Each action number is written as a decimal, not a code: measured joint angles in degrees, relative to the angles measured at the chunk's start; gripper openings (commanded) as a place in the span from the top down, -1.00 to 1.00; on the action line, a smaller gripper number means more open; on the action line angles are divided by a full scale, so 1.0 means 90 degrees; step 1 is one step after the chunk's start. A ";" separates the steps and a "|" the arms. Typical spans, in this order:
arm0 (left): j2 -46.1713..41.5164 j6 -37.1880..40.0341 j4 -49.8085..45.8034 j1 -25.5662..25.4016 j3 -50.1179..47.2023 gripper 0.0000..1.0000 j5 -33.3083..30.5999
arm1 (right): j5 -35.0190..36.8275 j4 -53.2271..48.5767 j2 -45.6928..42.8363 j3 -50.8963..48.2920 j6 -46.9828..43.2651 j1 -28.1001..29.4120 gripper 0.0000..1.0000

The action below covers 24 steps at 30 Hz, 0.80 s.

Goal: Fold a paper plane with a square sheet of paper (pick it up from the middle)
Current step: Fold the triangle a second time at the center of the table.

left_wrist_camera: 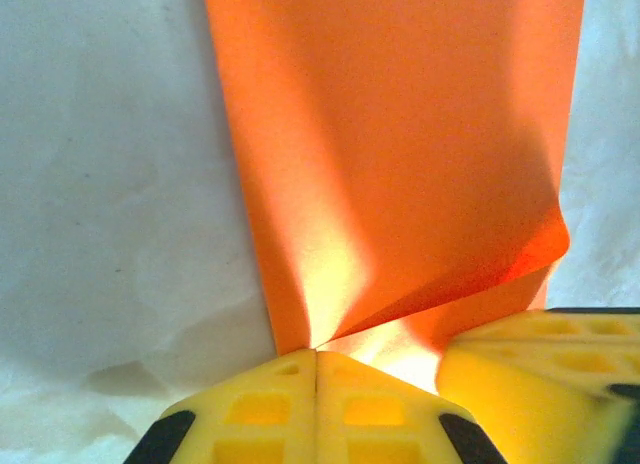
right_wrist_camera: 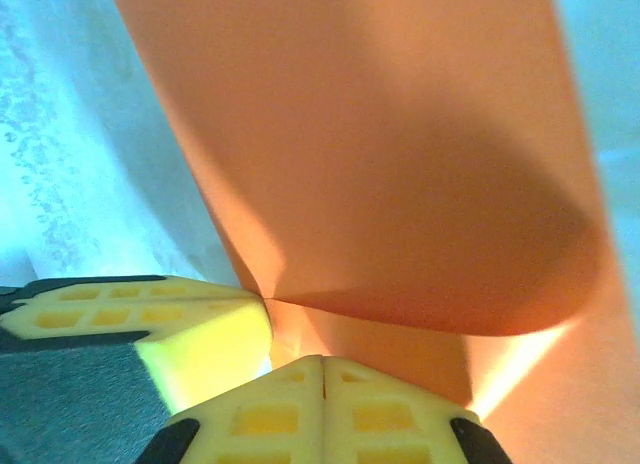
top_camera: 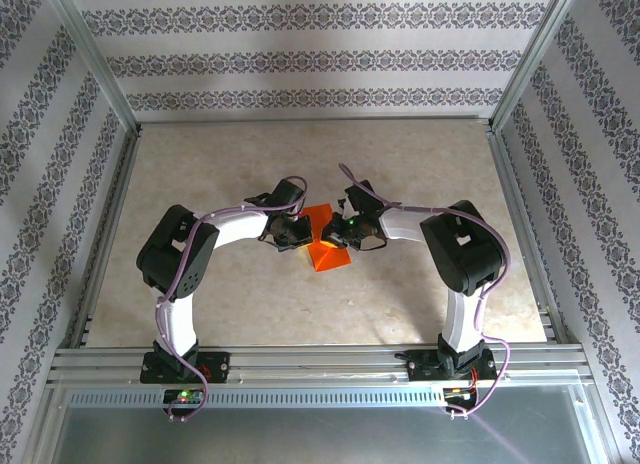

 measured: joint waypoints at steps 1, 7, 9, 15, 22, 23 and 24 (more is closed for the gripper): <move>0.0005 0.0024 -0.0017 0.0000 0.0012 1.00 -0.0002 | 0.0015 -0.0007 -0.0015 -0.0002 -0.0051 -0.0024 1.00; 0.0107 0.0284 -0.0233 0.0000 0.0209 1.00 -0.0015 | 0.0180 -0.0097 -0.0015 -0.0090 -0.0267 -0.0102 1.00; 0.0146 0.0384 -0.0311 0.0000 0.0287 1.00 -0.0029 | 0.0250 -0.0112 -0.0002 -0.0102 -0.0282 -0.0102 1.00; 0.0219 0.0627 -0.0503 0.0000 0.0464 1.00 -0.0092 | 0.0287 0.0080 0.0000 -0.0221 -0.0100 -0.0102 1.00; 0.0270 0.0804 -0.0823 0.0000 0.0911 0.81 -0.0182 | 0.0537 0.0449 -0.0134 -0.0461 0.0517 0.0002 1.00; 0.0209 0.0780 -0.0818 0.0000 0.0925 0.78 -0.0155 | 0.0593 0.0488 -0.0155 -0.0493 0.0619 0.0027 1.00; 0.0124 0.0729 -0.0814 0.0000 0.0913 0.76 -0.0121 | 0.0639 0.0522 -0.0172 -0.0522 0.0719 0.0029 1.00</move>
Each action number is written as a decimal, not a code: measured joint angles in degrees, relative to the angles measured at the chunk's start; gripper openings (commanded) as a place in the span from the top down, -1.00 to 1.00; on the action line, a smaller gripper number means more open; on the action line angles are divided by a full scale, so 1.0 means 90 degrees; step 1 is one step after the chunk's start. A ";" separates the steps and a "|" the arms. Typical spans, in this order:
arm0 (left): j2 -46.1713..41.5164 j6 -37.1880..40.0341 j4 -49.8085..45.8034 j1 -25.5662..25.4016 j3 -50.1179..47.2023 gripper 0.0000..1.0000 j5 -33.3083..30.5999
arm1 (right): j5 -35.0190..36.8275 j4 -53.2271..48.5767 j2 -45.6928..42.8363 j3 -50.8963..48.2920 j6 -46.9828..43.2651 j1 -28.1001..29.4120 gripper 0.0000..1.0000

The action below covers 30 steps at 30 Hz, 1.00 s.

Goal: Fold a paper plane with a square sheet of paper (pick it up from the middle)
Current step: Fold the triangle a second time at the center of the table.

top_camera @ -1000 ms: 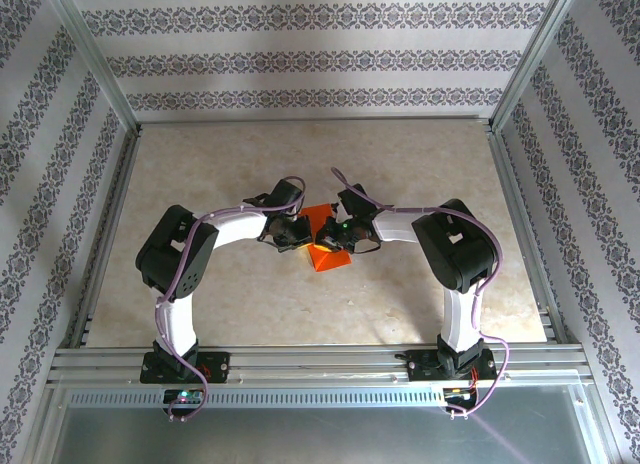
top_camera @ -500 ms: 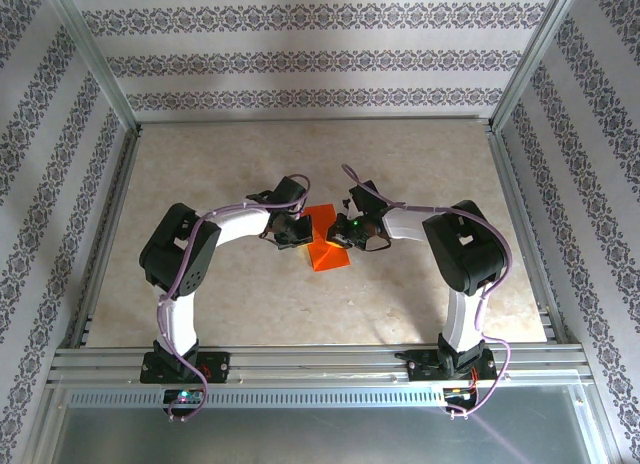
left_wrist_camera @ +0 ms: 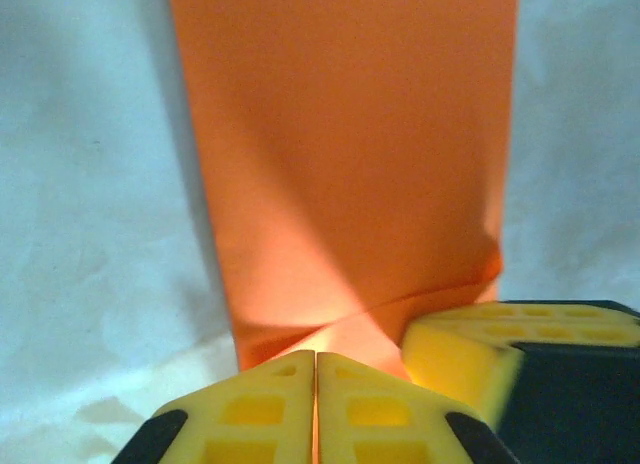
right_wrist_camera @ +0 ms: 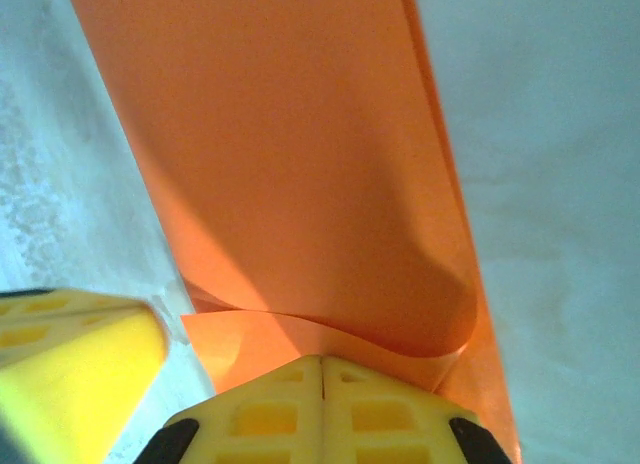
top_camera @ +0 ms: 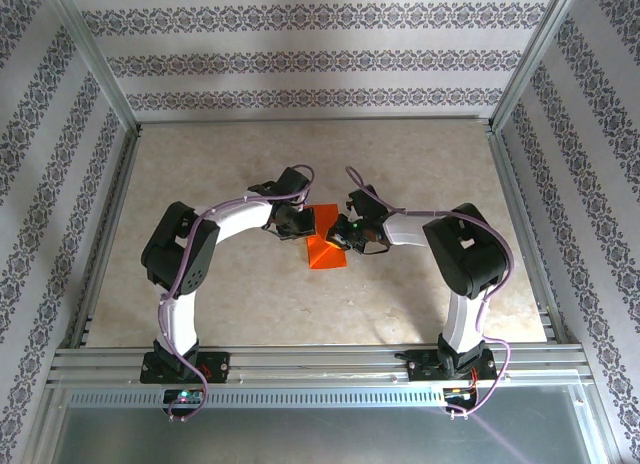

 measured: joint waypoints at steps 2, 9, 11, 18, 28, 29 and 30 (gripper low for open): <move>-0.0257 -0.0202 0.0151 0.0000 -0.0158 0.75 0.0124 | 0.0073 0.0085 -0.0029 -0.0056 0.0187 0.0010 1.00; -0.0920 -0.1088 0.0947 -0.0136 -0.1185 0.75 0.0648 | 0.0117 0.0187 -0.0051 -0.0119 0.0532 0.0010 1.00; -0.0884 -0.1248 0.1037 -0.0214 -0.1331 0.75 0.0758 | 0.0117 0.0189 -0.0051 -0.0119 0.0561 0.0010 1.00; -0.0585 -0.1438 0.1202 -0.0376 -0.1392 0.76 0.0976 | 0.0117 0.0189 -0.0051 -0.0119 0.0651 0.0010 1.00; -0.0340 -0.1404 0.1205 -0.0379 -0.1404 0.76 0.0967 | 0.0117 0.0187 -0.0051 -0.0119 0.0651 0.0010 1.00; -0.0340 -0.1392 0.1207 -0.0379 -0.1421 0.76 0.0964 | 0.0114 0.0187 -0.0051 -0.0119 0.0651 0.0010 1.00; -0.0340 -0.1384 0.1219 -0.0379 -0.1462 0.76 0.0962 | 0.0114 0.0187 -0.0051 -0.0119 0.0651 0.0010 1.00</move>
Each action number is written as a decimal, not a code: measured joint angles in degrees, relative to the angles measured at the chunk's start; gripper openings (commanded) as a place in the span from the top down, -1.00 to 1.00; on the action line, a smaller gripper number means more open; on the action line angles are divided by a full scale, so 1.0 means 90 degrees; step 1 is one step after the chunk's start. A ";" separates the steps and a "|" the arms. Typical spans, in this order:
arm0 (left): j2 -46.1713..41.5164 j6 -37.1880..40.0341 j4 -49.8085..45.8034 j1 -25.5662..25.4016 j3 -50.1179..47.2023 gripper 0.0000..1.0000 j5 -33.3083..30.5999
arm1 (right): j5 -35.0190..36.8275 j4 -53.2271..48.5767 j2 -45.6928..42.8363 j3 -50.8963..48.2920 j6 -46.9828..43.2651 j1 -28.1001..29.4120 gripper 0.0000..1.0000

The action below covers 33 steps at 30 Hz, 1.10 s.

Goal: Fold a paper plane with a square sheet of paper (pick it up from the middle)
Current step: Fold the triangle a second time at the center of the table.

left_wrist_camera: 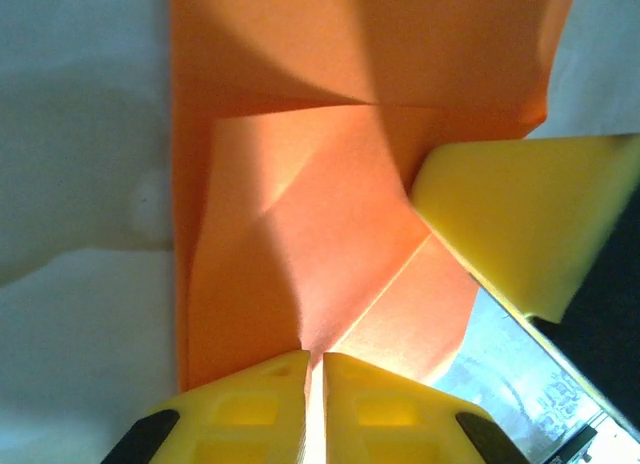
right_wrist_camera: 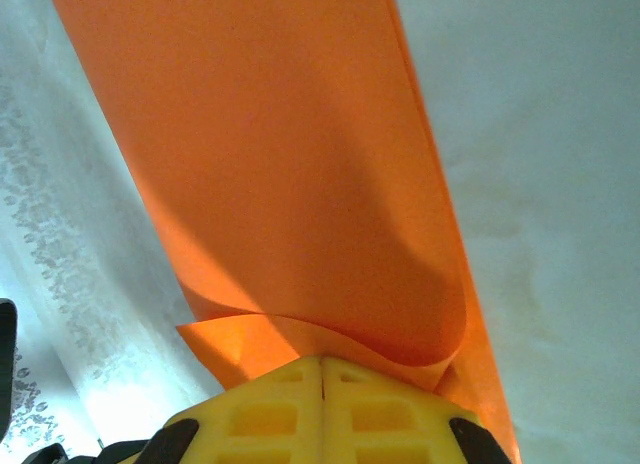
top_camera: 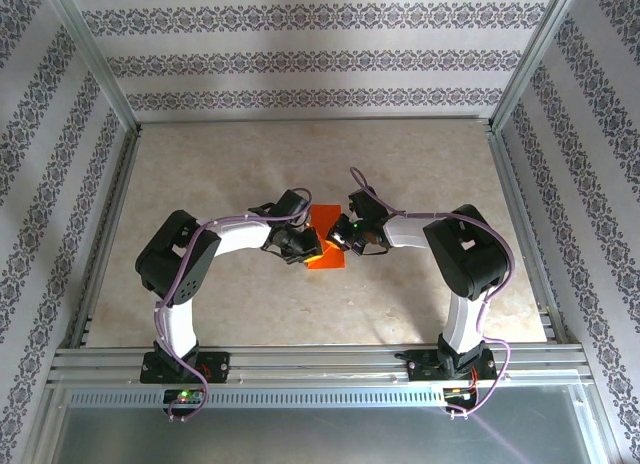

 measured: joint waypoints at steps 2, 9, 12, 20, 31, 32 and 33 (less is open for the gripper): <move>-0.0015 0.0002 0.0138 0.0005 -0.0114 0.76 0.0010 | 0.0000 0.0000 0.0000 0.0000 -0.0002 0.0000 1.00; -0.0291 0.0100 0.0646 0.0005 -0.0639 0.77 -0.0019 | -0.0007 -0.0012 0.0000 0.0002 -0.0005 0.0000 1.00; -0.0529 0.0199 0.0627 0.0005 -0.0916 0.77 -0.0070 | -0.0022 -0.0029 0.0000 0.0002 -0.0007 0.0000 1.00; -0.1103 0.0503 -0.0039 0.0002 -0.1324 0.77 0.0002 | -0.0032 -0.0046 0.0002 0.0002 -0.0022 0.0000 1.00; -0.1122 0.0155 0.0250 0.0000 -0.0651 0.79 -0.0386 | -0.0053 -0.0027 0.0002 0.0002 -0.0024 0.0000 1.00; -0.0991 0.0126 0.0287 0.0000 -0.0580 0.81 -0.0408 | -0.0053 -0.0024 0.0002 0.0002 -0.0024 0.0000 1.00; -0.0831 0.0097 0.0328 0.0000 -0.0520 0.83 -0.0425 | -0.0056 -0.0024 0.0002 0.0002 -0.0024 -0.0002 1.00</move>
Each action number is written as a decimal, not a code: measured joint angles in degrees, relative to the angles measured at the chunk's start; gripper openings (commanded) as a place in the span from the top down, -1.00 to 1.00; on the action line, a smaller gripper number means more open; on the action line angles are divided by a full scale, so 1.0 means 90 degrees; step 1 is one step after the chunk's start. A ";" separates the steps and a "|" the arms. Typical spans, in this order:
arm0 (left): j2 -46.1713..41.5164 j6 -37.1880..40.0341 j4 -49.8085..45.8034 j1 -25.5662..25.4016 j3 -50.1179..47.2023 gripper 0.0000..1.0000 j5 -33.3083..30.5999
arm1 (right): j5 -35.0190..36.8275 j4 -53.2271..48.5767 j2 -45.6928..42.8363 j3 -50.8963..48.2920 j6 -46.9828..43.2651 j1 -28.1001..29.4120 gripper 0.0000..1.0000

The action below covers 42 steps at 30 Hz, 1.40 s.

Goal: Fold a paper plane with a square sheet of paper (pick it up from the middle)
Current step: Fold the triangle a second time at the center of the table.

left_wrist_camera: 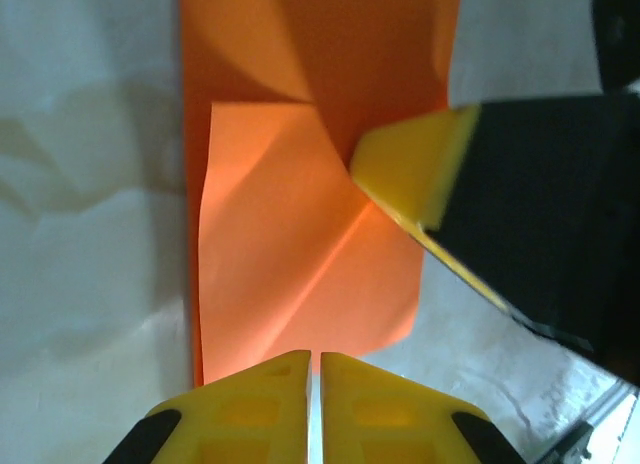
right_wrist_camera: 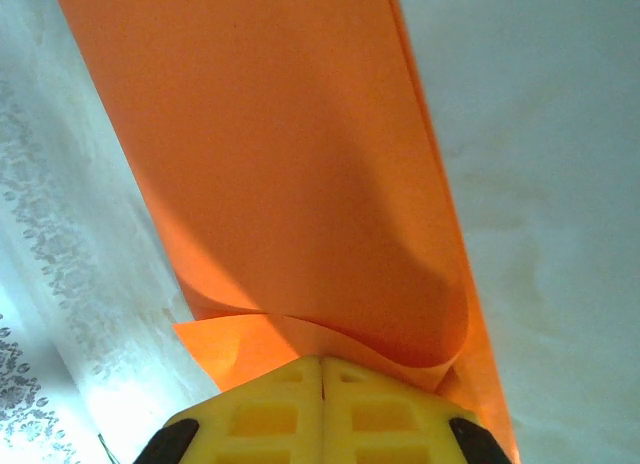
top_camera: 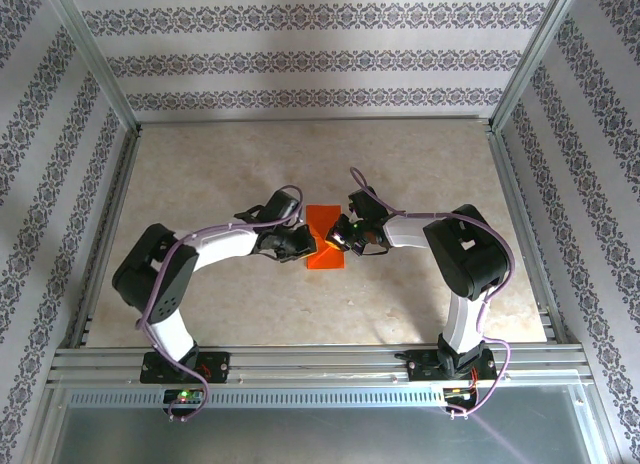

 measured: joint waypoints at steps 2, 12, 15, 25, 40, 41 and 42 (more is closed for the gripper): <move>0.0228 -0.0044 0.0034 0.0000 0.0029 0.85 -0.0029 | -0.0017 0.0000 0.0005 0.0002 -0.0005 0.0000 1.00; 0.0437 -0.0085 -0.0046 0.0000 0.0024 1.00 -0.0102 | -0.0102 -0.0165 0.0017 0.0124 -0.0495 -0.0012 0.96; 0.0440 -0.0085 -0.0049 0.0000 0.0024 1.00 -0.0102 | -0.0163 -0.0328 -0.0012 0.0204 -0.0826 -0.0012 0.95; 0.0444 -0.0085 -0.0049 0.0000 0.0024 1.00 -0.0102 | -0.0287 -0.0629 -0.0413 0.0240 -0.1639 0.0304 0.99; 0.0452 -0.0080 -0.0053 0.0000 0.0024 1.00 -0.0107 | -0.0287 -0.0634 -0.0121 0.0240 -0.1654 0.0500 1.00; 0.0452 -0.0080 -0.0053 0.0000 0.0027 1.00 -0.0107 | -0.0287 -0.0636 -0.0083 0.0240 -0.1654 0.0500 1.00; 0.0452 -0.0080 -0.0053 0.0000 0.0027 1.00 -0.0107 | -0.0287 -0.0636 -0.0046 0.0240 -0.1654 0.0500 1.00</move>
